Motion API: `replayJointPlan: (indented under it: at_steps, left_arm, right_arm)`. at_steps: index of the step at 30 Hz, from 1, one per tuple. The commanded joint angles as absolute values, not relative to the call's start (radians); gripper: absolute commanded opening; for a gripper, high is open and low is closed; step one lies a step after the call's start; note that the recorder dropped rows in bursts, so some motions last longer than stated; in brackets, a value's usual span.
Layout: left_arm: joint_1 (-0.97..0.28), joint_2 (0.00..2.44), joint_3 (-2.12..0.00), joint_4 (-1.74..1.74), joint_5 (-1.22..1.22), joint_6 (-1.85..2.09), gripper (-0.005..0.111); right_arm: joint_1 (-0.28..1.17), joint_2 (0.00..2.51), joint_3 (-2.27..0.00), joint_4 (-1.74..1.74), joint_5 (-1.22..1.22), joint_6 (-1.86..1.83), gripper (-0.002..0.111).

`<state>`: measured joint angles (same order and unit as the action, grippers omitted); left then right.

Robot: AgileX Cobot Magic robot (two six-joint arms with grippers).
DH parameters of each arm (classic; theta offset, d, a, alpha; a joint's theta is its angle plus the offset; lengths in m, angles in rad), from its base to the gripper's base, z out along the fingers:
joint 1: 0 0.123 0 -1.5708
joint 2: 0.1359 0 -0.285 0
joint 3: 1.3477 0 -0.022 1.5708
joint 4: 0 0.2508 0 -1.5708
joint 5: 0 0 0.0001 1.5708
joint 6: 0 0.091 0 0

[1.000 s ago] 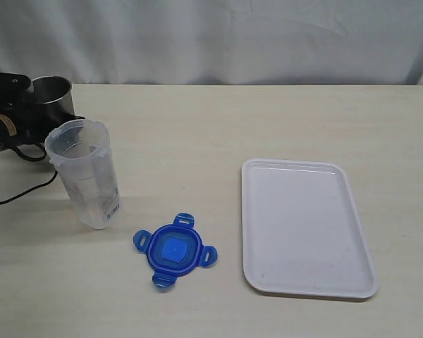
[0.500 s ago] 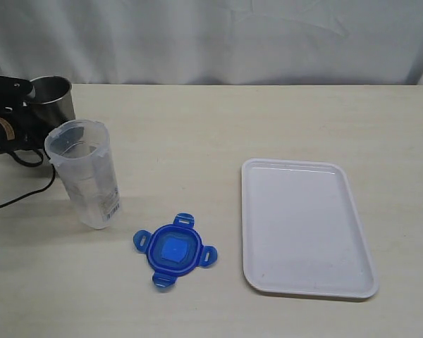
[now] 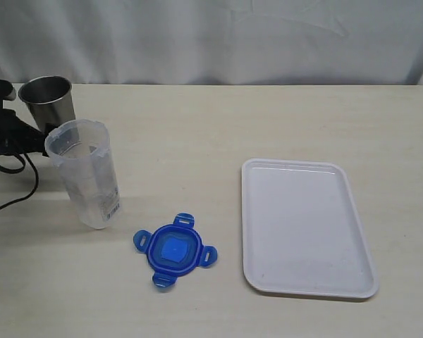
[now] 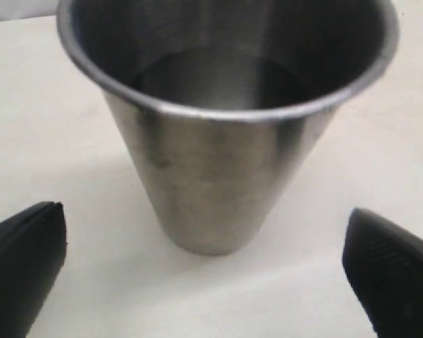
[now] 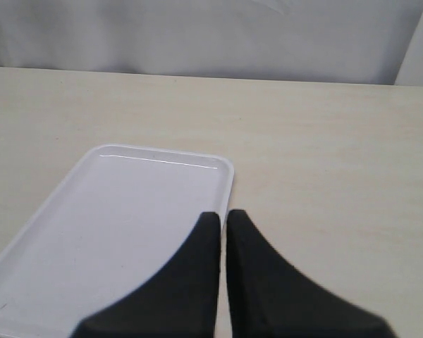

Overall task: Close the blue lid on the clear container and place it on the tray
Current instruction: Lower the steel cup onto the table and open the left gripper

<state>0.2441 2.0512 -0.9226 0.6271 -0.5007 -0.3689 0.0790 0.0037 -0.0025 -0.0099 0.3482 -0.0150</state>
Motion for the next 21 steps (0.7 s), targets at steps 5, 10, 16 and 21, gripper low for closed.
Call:
replayJointPlan:
  at_steps: [5, 10, 16, 21]
  left_arm:
    - [0.246, 1.961, -0.819, 0.610, -0.507, -0.359, 0.105]
    - [0.246, 1.884, -0.748, 0.563, -0.507, -0.335, 0.105]
    - [0.246, 1.765, -0.680, 0.563, -0.435, -0.335, 0.105]
    - [0.255, 1.636, -0.629, 0.554, -0.330, -0.343, 0.105]
  right_arm:
    - [0.072, 0.000, 0.000, -0.012, 0.345, -0.013, 0.004]
    - [0.072, 0.000, 0.000, -0.012, 0.345, -0.013, 0.004]
    - [0.072, 0.000, 0.000, -0.012, 0.345, -0.013, 0.004]
    - [0.072, 0.000, 0.000, -0.012, 0.345, -0.013, 0.004]
